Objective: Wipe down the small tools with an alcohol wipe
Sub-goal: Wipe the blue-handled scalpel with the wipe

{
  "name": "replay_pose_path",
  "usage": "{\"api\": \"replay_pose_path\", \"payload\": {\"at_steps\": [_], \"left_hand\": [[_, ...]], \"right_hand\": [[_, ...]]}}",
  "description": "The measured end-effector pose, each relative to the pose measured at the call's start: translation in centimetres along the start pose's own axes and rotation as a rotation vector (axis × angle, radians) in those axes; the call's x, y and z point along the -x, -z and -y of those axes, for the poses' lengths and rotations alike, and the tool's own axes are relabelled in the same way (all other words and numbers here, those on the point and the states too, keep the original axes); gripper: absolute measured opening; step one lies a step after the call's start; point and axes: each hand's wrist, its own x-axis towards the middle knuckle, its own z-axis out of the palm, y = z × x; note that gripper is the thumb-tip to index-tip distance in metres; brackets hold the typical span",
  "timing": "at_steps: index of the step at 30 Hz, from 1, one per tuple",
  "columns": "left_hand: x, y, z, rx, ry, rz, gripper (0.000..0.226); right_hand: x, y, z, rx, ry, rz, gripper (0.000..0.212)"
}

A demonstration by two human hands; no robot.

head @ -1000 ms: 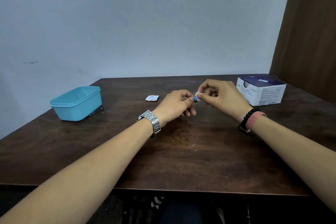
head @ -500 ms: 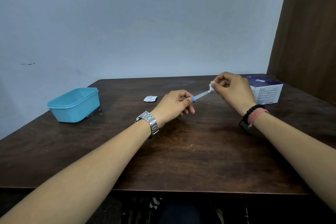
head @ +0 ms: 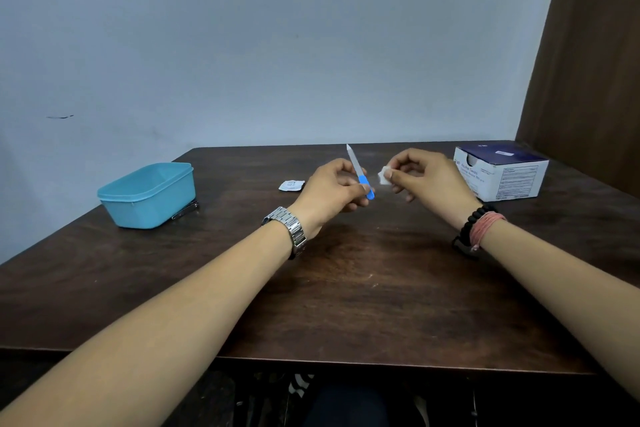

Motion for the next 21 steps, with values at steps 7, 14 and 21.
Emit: {"api": "replay_pose_path", "payload": {"at_steps": [7,14,21], "left_hand": [[0.13,-0.23,-0.21,0.094,0.023,-0.015,0.012],[-0.03,0.14,-0.12,0.040,-0.034,-0.083,0.007],[-0.01,0.11,-0.18,-0.003,-0.039,-0.081,0.008]], "right_hand": [[0.13,-0.71,0.27,-0.205,-0.071,0.141,0.006],[0.32,-0.66,0.48,-0.241,-0.111,0.181,0.004],[0.50,-0.61,0.66,-0.260,-0.142,0.176,0.008]]}}
